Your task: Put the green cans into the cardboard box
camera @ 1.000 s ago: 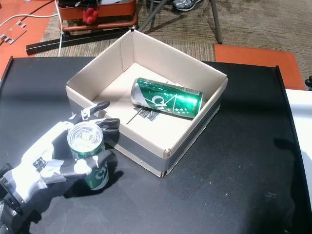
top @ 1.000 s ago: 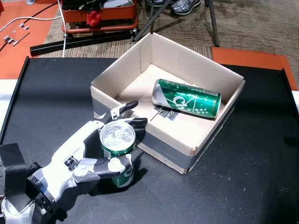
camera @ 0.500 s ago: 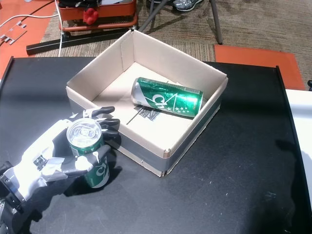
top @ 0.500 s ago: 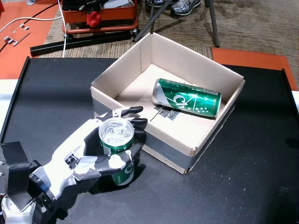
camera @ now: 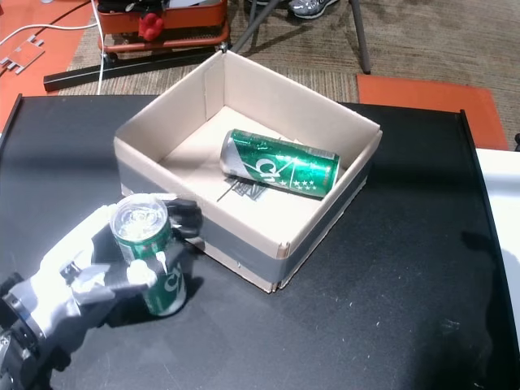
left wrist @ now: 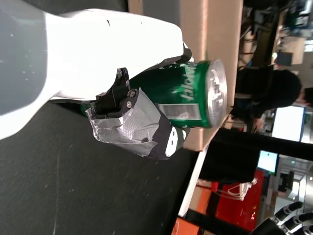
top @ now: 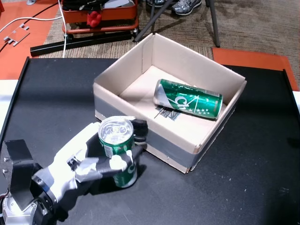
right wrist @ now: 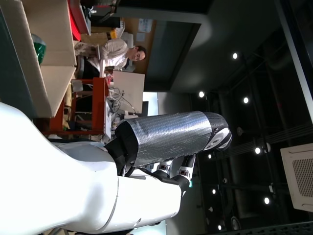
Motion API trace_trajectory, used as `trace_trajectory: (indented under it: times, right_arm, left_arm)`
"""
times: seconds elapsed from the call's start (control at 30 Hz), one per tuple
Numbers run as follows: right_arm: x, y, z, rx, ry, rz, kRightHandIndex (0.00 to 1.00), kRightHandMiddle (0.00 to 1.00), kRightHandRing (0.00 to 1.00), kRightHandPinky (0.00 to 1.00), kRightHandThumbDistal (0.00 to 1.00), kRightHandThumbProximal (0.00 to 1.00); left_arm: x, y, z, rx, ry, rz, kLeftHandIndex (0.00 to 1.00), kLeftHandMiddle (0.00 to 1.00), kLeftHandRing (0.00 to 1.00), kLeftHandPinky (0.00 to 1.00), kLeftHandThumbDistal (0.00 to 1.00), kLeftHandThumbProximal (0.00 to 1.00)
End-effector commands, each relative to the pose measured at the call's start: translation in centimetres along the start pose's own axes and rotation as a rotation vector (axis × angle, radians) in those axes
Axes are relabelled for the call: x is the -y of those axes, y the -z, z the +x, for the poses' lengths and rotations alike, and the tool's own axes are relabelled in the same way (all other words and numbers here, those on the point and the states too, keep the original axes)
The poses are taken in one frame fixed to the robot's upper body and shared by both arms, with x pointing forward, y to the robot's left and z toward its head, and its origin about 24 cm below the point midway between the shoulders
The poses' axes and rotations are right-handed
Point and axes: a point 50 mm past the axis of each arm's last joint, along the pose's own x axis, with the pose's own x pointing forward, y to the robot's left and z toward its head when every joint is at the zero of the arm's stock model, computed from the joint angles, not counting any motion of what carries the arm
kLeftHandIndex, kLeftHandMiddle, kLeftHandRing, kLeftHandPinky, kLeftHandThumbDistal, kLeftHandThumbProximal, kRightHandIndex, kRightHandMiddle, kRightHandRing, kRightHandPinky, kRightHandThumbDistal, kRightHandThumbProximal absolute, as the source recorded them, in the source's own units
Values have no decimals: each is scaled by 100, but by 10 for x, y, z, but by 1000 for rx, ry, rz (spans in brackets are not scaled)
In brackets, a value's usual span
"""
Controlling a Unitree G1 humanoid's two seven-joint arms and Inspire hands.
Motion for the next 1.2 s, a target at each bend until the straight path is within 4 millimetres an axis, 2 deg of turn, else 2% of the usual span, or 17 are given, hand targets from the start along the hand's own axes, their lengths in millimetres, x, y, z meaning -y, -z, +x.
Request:
trace_trajectory:
  times: [0.0,0.13,0.23,0.47,0.6,0.73,0.9,0.93,1.03,1.17]
  right_arm:
    - [1,-1,-4,-10,6,-19,60,56,59,66,64,81]
    - [2,0,-4,-12,6,-20,59,56,58,66,65,81]
    - [0,-1,-3,-10,7,-16,59,56,59,66,63,80]
    - [0,0,-3,-10,15,-7,59,55,58,66,64,80]
    - [0,0,-2,-8,15,-11,59,55,58,66,63,80]
    - [1,0,-1,-4,13,-13,59,56,58,66,61,80]
    - [2,0,-1,-1,16,-15,59,56,59,66,61,81]
    - [2,0,-1,-1,17,-16,59,56,59,66,61,81]
    - [2,0,-1,-2,22,-15,58,55,58,66,63,80]
    - [3,0,-1,0,19,-18,59,55,58,66,61,82]
  left_arm:
    - [2,8,-5,-24,7,-33,54,74,86,77,49,0]
    - [2,7,-5,-20,4,-34,48,70,84,77,49,0]
    - [1,7,-4,-23,-6,-28,55,72,84,79,52,0]
    - [1,6,-4,-11,-11,-31,59,75,85,80,48,0]
    - [-1,5,-4,-20,-20,-25,64,77,85,78,49,0]
    - [-1,4,-4,-17,-25,-6,63,77,86,79,47,0]
    - [-1,5,-4,-22,-35,-11,58,76,85,75,47,0]
    - [-2,5,-5,-21,-37,-12,55,74,83,70,47,0]
    - [-2,7,-4,-19,-52,-50,39,54,63,46,40,0]
    - [-2,8,-4,-33,-67,-59,21,36,45,22,34,0]
